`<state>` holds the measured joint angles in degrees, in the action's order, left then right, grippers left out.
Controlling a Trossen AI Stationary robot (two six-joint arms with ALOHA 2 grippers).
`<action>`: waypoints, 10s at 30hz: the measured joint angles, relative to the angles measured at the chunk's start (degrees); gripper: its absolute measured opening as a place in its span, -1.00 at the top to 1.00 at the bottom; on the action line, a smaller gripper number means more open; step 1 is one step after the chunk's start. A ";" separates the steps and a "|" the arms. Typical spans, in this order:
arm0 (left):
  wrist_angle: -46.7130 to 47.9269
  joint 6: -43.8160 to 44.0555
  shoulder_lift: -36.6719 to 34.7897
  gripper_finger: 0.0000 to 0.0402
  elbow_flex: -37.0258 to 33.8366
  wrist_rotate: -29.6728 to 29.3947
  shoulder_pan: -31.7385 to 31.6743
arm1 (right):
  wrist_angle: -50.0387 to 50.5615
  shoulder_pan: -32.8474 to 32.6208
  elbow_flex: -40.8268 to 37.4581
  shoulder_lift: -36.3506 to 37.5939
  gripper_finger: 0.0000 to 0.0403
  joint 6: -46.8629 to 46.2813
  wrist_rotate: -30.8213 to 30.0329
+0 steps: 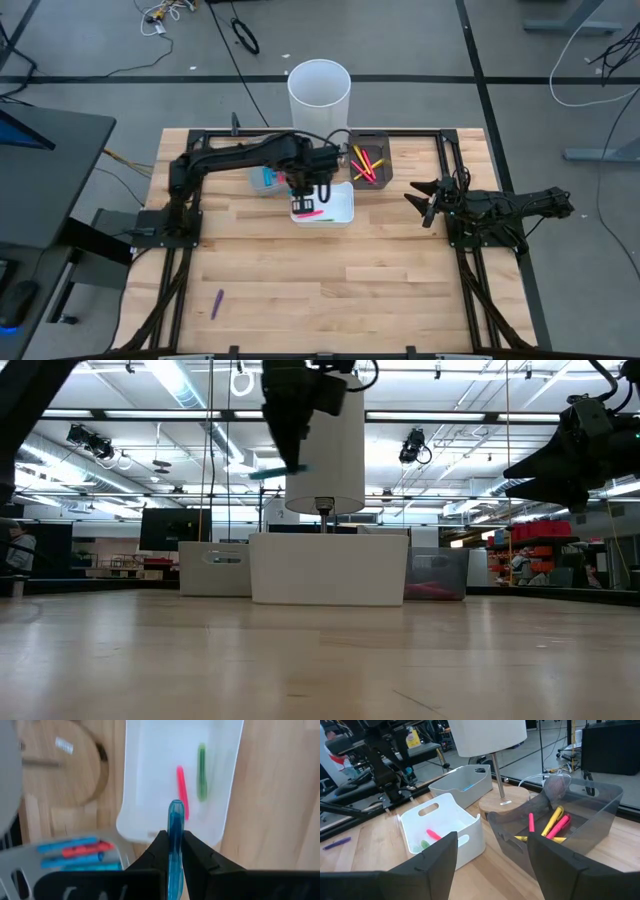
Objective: Pick & Place Markers
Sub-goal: Put the blue pen into the white bin, then put the purple pen into the white bin
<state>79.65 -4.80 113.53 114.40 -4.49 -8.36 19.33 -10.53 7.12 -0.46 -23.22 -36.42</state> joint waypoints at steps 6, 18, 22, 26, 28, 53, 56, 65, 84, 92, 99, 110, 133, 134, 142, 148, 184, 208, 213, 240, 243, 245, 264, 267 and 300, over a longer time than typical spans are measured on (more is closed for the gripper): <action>-0.84 -1.90 5.31 0.84 5.63 0.00 0.20 | 0.00 -0.01 -0.01 -0.01 -0.20 -0.02 0.00; -4.37 -2.26 13.49 0.84 6.12 1.41 0.59 | -0.04 0.01 -0.01 0.00 -0.20 0.00 -0.02; -6.25 -2.29 16.19 0.84 6.08 1.66 0.63 | -0.03 0.01 -0.01 0.01 -0.20 0.00 0.00; -8.55 -2.29 18.37 0.84 6.08 1.67 0.61 | -0.03 -0.01 -0.01 -0.01 -0.20 -0.02 0.00; -9.78 -2.29 19.41 0.84 6.08 1.72 0.61 | -0.04 0.00 -0.01 -0.01 -0.20 -0.02 0.00; -10.77 -1.83 24.39 0.48 6.06 2.69 1.40 | -0.02 0.00 -0.01 -0.01 -0.20 -0.02 0.00; -10.79 -1.85 24.37 0.38 6.06 2.64 1.40 | -0.02 0.00 0.00 -0.01 -0.20 -0.01 0.00; -12.00 -1.83 24.37 0.05 6.06 2.61 1.40 | -0.02 0.01 -0.01 0.01 -0.20 -0.02 0.00; -10.83 -1.92 23.82 -0.29 6.06 0.07 1.40 | -0.02 0.01 -0.01 -0.01 -0.20 -0.02 0.00; -7.59 -1.85 19.85 -0.29 6.04 -0.85 1.42 | -0.02 0.01 -0.01 -0.01 -0.20 0.00 0.00; -7.29 0.20 14.41 -0.29 6.06 -0.85 1.42 | -0.04 0.01 -0.01 0.00 -0.20 -0.01 -0.02; -2.38 4.61 8.16 -0.29 6.08 -1.31 1.21 | -0.07 -0.01 -0.01 -0.01 -0.20 -0.02 -0.02; 3.09 44.77 4.60 -0.29 2.48 1.16 7.48 | -0.04 0.01 -0.01 0.01 -0.20 -0.02 -0.01; 1.77 46.56 3.01 -0.29 -0.05 1.31 7.94 | -0.05 0.00 0.00 -0.01 -0.20 0.00 0.00; -6.41 60.06 -9.98 -0.29 -21.05 3.40 13.10 | -0.04 0.01 -0.01 -0.01 -0.20 -0.02 0.00; -6.40 70.12 -16.38 -0.29 -29.84 4.72 18.52 | -0.14 0.00 0.01 0.00 -0.20 -0.02 0.00; -9.66 118.18 -27.80 -0.29 -47.47 10.19 57.49 | -0.13 0.00 -0.01 -0.01 -0.20 -0.02 0.00; -34.86 129.06 -25.13 -0.29 -65.49 11.90 58.03 | -0.11 -0.01 -0.01 0.01 -0.20 -0.01 0.00; -39.85 130.33 -21.59 -0.29 -66.10 11.83 58.13 | -0.09 -0.01 0.01 -0.01 -0.20 -0.02 0.00; -47.06 133.82 -19.19 0.37 -66.02 11.06 62.52 | -0.04 -0.01 0.01 0.01 -0.20 0.00 0.00; -47.53 132.72 -19.14 0.49 -66.02 11.24 62.24 | -0.04 0.01 -0.01 -0.01 -0.20 -0.02 0.00; -47.77 131.66 -19.14 0.57 -66.02 11.67 61.84 | -0.04 -0.01 0.00 0.00 -0.20 -0.01 0.00; -36.60 122.95 -22.24 0.79 -63.51 11.80 58.15 | -0.04 -0.01 -0.01 -0.01 -0.20 -0.01 0.00; -33.23 120.02 -23.77 0.79 -62.19 11.64 56.97 | -0.04 -0.01 -0.01 0.00 -0.20 -0.01 0.00; -5.64 69.05 -27.80 0.80 -33.67 3.30 41.47 | -0.03 -0.01 0.01 -0.01 -0.20 -0.02 0.00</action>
<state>74.02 64.25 85.73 80.73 -1.19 33.11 19.31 -10.54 7.13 -0.47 -23.24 -36.42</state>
